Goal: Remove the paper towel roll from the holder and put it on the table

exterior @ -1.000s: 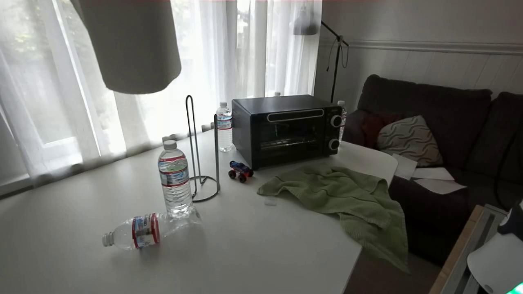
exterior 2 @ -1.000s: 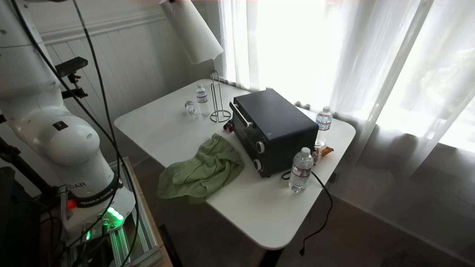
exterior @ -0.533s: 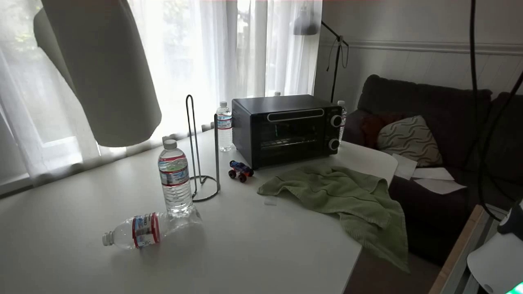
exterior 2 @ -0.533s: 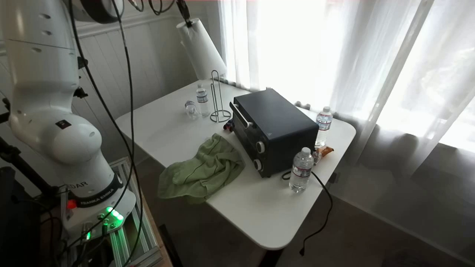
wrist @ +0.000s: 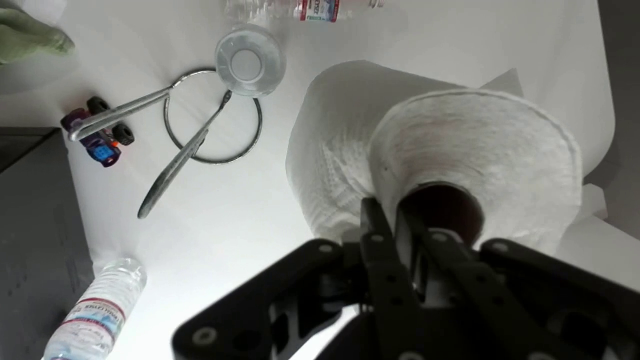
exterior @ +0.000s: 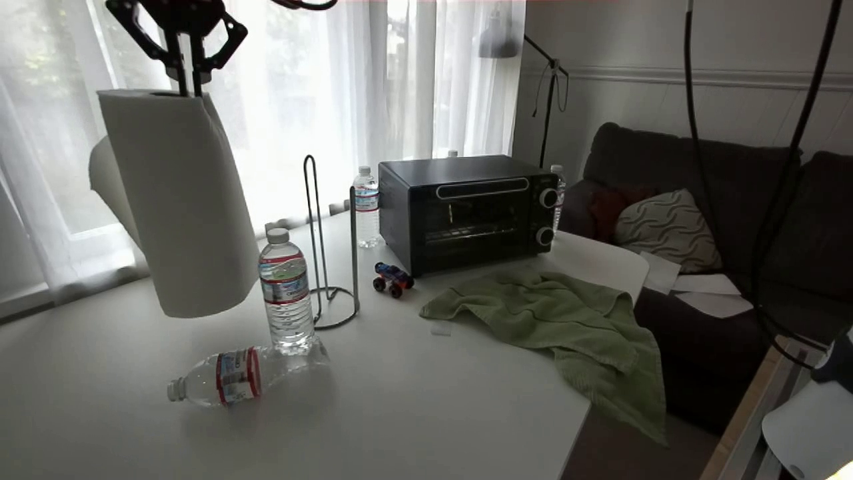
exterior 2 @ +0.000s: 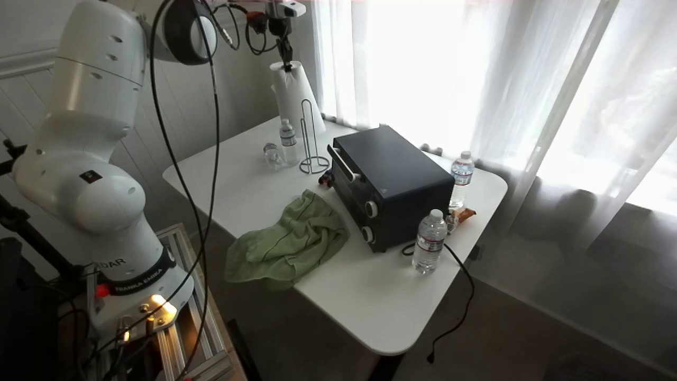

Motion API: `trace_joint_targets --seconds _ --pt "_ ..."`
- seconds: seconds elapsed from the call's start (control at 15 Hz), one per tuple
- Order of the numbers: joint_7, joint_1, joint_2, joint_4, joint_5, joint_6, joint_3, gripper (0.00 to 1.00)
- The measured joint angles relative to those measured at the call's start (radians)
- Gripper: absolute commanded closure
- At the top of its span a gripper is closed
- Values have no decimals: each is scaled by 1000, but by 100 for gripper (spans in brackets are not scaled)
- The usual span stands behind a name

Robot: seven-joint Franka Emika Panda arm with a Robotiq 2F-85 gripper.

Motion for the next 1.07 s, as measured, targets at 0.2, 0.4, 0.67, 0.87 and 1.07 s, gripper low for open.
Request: trace_joint_targets --seconds 0.2,0.4,0.67,0.87,1.07 --pt "-25 0 70 50 39 1 -22 98" --pt "-35 -7 126 76 40 23 -21 85" --pt "-37 -9 168 101 40 28 -21 45" --pt "-37 -6 168 108 40 28 -19 23" --pt "-37 1 145 107 40 4 -14 3"
